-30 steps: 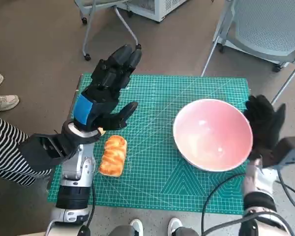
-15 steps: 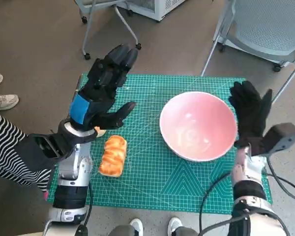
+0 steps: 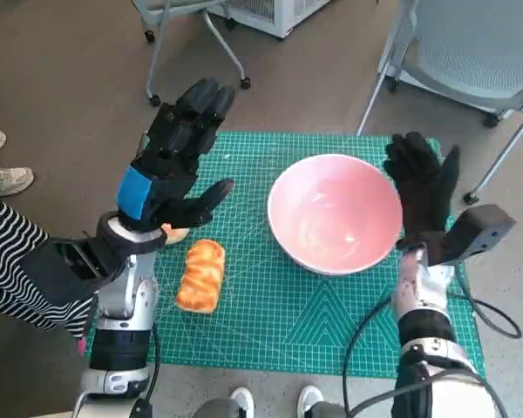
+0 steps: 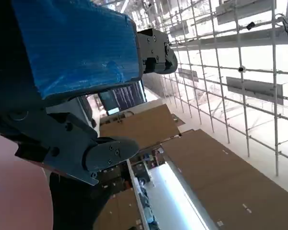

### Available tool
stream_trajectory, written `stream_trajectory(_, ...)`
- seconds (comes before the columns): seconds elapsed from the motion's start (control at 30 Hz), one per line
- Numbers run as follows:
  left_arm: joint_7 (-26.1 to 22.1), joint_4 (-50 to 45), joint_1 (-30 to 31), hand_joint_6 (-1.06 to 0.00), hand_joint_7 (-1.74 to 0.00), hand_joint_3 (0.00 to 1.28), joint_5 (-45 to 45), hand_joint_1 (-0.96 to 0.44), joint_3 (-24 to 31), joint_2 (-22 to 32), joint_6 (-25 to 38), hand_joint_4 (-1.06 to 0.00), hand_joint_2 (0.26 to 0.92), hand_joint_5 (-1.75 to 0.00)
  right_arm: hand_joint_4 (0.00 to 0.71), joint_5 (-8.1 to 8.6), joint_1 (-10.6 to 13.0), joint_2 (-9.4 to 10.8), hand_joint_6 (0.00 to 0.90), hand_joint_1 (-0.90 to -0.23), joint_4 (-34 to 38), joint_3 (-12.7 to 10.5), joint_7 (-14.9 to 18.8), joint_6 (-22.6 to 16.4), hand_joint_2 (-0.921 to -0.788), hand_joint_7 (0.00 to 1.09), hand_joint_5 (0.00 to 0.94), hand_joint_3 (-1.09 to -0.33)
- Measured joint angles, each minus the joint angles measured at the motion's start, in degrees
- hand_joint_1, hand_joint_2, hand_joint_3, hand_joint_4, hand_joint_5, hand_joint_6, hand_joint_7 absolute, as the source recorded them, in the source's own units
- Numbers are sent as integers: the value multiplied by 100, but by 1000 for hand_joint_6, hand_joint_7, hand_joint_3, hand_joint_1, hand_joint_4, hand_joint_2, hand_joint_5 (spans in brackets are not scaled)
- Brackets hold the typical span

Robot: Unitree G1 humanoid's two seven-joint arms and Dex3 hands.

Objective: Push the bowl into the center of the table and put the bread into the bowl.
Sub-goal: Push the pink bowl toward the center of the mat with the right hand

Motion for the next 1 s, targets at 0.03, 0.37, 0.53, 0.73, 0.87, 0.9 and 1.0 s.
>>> stream_trajectory(0.03,11,-7,7,1,-411,529,2,-145,0,0,0,-36,862,-98,69,0,-19,20,4,-576,18,5,-12,27,-921,426,0,-850)
stream_trajectory(0.37,59,-97,59,1,-399,502,10,-150,0,16,0,-38,877,-78,58,13,-176,144,1,-596,119,-3,-58,270,-921,415,0,-834)
stream_trajectory(0.53,82,-106,75,1,-396,493,22,-156,0,24,0,-39,881,-71,54,28,-182,166,2,-603,137,-37,-35,367,-921,411,0,-830)
stream_trajectory(0.73,121,-106,95,1,-394,484,61,-160,-2,23,0,-41,887,-66,55,37,-182,162,3,-602,130,-83,-13,416,-921,408,1,-828)
stream_trajectory(0.87,148,-107,96,1,-393,479,118,-160,-9,18,0,-44,890,-64,61,20,-182,130,5,-601,90,-80,-15,403,-921,408,4,-826)
stream_trajectory(0.9,150,-107,97,1,-393,477,133,-163,-11,18,0,-46,891,-63,64,14,-182,115,7,-603,75,-80,-16,395,-921,409,5,-824)
stream_trajectory(1.0,155,-117,105,1,-393,471,152,-166,-18,12,0,-49,893,-62,73,8,-179,67,11,-605,9,-77,-16,332,-921,413,9,-819)
